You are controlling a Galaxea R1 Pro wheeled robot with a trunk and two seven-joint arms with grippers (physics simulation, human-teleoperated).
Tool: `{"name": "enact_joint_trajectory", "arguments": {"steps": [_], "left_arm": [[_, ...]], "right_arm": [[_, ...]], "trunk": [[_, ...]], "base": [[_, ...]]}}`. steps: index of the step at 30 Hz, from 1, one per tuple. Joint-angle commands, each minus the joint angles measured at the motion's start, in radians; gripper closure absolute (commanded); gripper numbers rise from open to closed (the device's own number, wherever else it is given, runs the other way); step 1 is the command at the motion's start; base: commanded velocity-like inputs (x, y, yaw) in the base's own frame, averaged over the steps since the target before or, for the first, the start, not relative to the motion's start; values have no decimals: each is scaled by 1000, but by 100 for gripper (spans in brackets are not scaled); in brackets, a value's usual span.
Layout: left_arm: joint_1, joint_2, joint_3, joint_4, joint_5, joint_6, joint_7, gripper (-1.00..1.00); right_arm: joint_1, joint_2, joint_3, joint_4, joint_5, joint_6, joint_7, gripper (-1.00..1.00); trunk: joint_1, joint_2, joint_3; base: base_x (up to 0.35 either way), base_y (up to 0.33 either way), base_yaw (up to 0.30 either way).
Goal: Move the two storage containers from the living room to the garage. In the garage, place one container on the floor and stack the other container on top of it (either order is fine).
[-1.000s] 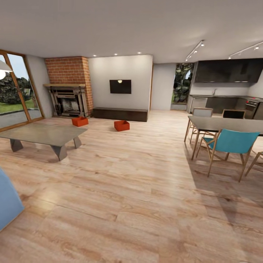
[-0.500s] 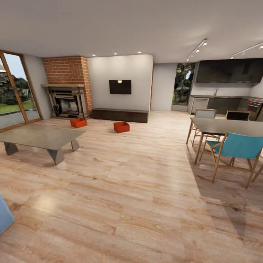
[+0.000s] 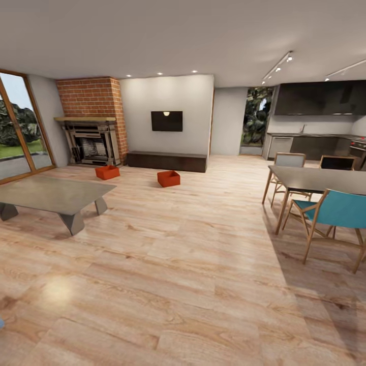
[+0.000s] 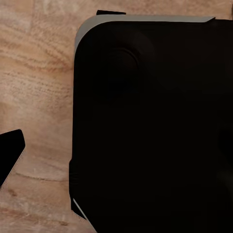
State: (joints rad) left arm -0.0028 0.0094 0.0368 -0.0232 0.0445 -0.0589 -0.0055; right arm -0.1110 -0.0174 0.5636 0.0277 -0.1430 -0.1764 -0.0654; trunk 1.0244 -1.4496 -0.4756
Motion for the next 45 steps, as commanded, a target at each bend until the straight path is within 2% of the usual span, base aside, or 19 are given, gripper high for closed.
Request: {"name": "enact_joint_trajectory", "arguments": {"steps": [1, 45], "left_arm": [[0, 0, 3, 0, 5, -2, -1, -100], [0, 0, 3, 0, 5, -2, -1, -100]], "right_arm": [[-1, 1, 9, 3, -10, -6, 0, -100], [-1, 1, 9, 3, -12, -2, -1, -100]], "trunk": [[1, 0, -1], [1, 0, -1]], "base": [[322, 0, 0], [322, 0, 0]]}}
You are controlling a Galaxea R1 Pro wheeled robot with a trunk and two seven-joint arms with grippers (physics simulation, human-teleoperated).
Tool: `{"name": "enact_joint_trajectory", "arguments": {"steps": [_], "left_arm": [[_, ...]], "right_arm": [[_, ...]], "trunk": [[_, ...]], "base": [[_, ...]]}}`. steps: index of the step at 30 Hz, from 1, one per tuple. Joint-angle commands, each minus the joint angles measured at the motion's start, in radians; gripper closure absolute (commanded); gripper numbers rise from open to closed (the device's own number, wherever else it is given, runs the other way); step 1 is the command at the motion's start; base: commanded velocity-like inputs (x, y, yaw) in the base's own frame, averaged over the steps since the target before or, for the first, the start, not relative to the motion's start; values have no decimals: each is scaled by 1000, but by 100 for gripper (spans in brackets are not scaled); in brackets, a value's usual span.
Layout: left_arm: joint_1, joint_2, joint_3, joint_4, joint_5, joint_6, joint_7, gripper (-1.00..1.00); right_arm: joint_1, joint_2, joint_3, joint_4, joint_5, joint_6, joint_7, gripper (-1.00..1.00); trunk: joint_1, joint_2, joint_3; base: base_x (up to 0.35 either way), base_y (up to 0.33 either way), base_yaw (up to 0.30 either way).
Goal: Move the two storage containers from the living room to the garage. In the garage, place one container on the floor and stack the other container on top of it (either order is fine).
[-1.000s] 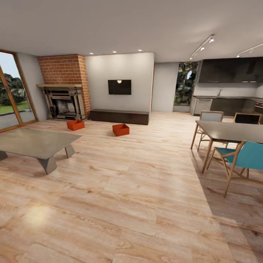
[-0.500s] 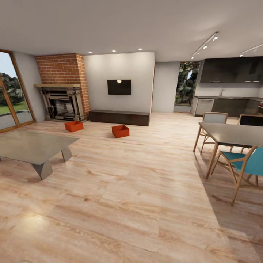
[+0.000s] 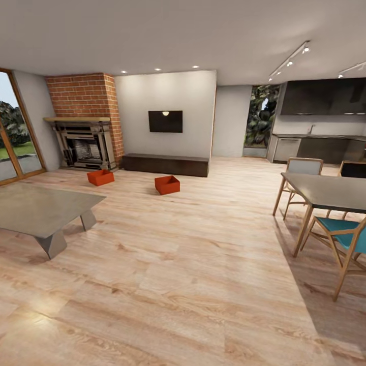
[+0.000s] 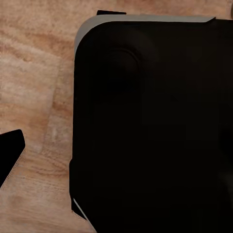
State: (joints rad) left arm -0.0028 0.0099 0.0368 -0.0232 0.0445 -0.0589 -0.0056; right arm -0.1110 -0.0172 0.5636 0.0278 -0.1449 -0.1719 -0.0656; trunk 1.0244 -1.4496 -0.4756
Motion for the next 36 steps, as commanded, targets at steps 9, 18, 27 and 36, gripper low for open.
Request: {"name": "enact_joint_trajectory", "arguments": {"steps": [9, 18, 27, 36], "left_arm": [[0, 1, 3, 0, 5, -2, -1, -100], [0, -1, 3, 0, 5, -2, -1, -100], [0, -1, 3, 0, 5, -2, -1, -100], [0, -1, 3, 0, 5, -2, -1, -100]], "right_arm": [[-1, 0, 9, 3, -9, -8, 0, -100], [-1, -4, 12, 2, -11, -15, 0, -100], [-1, -3, 13, 1, -7, -15, 0, -100], [-1, -1, 13, 1, -7, -13, 0, -100]], "trunk": [[1, 0, -1], [1, 0, -1], [1, 0, -1], [1, 0, -1]], "base": [[322, 0, 0], [322, 0, 0], [322, 0, 0], [322, 0, 0]]}}
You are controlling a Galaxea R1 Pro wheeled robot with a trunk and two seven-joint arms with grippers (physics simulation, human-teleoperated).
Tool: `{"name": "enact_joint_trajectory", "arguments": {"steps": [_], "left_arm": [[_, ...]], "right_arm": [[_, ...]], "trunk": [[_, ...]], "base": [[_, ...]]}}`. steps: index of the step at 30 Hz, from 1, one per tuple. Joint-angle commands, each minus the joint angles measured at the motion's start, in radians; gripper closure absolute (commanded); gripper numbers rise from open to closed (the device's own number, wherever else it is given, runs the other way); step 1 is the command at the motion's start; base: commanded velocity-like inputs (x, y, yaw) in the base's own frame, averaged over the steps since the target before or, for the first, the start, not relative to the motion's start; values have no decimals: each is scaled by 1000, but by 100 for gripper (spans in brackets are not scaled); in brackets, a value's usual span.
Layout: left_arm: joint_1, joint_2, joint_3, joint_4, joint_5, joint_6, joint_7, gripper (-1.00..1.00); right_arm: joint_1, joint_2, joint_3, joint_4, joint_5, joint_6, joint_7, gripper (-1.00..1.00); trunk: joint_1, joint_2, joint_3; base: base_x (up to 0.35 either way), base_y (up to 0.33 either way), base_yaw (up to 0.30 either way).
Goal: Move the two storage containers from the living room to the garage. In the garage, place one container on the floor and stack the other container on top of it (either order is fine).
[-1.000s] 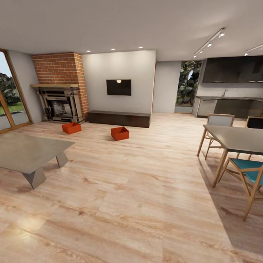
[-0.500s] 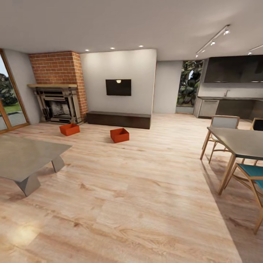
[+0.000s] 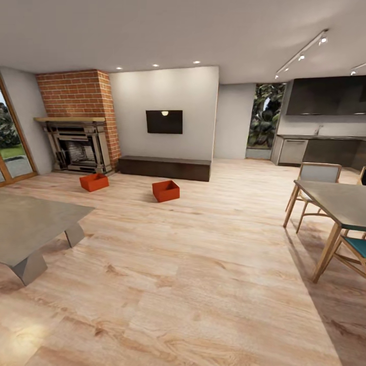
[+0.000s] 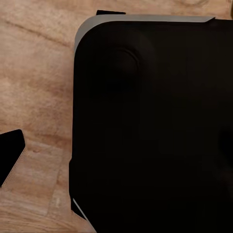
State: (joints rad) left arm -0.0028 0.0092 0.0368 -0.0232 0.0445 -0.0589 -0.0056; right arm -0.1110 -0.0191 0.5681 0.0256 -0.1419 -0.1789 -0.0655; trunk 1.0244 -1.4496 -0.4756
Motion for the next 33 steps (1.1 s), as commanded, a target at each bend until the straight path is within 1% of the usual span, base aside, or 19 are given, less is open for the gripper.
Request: {"name": "enact_joint_trajectory", "arguments": {"steps": [1, 33], "left_arm": [[0, 0, 3, 0, 5, -2, -1, -100], [0, 0, 3, 0, 5, -2, 0, -100]], "right_arm": [[-1, 1, 8, 3, -10, -6, 0, -100], [-1, 1, 7, 3, -8, -1, -8, -100]], "trunk": [[1, 0, -1], [1, 0, -1]], "base": [[322, 0, 0], [322, 0, 0]]}}
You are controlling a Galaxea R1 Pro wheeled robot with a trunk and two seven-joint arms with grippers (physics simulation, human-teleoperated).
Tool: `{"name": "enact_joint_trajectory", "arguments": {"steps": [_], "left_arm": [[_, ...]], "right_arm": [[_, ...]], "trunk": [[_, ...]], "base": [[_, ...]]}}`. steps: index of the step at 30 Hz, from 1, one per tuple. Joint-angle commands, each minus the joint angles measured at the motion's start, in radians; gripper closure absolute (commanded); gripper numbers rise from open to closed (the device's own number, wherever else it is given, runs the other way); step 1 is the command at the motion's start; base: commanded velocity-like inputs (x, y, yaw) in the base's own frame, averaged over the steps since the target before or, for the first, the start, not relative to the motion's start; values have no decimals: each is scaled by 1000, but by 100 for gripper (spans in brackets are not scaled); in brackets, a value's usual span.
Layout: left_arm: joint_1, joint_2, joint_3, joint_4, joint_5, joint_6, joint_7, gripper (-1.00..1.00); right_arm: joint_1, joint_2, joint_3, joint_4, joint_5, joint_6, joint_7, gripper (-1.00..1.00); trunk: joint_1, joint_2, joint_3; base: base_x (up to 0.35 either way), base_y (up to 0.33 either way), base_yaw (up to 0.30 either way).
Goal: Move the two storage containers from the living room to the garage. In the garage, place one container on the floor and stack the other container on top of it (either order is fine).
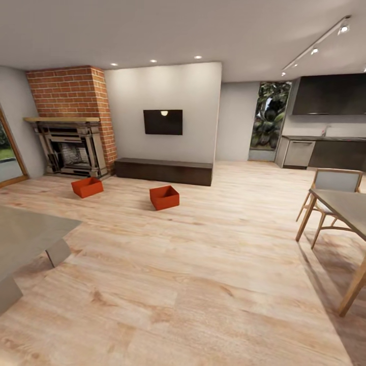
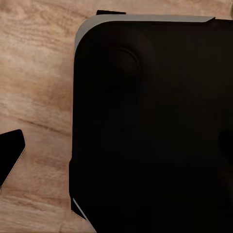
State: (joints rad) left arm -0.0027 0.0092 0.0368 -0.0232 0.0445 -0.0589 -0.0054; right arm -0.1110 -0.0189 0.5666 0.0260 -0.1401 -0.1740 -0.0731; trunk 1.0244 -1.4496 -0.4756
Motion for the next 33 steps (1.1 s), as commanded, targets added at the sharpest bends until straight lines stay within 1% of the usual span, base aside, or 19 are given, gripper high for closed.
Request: {"name": "enact_joint_trajectory", "arguments": {"steps": [1, 33], "left_arm": [[0, 0, 3, 0, 5, -2, -1, -100], [0, 0, 3, 0, 5, -2, -1, -100]], "right_arm": [[-1, 1, 9, 3, -10, -6, 0, -100], [-1, 0, 10, 2, -10, -9, -2, -100]], "trunk": [[1, 0, -1], [1, 0, -1]], "base": [[322, 0, 0], [322, 0, 0]]}}
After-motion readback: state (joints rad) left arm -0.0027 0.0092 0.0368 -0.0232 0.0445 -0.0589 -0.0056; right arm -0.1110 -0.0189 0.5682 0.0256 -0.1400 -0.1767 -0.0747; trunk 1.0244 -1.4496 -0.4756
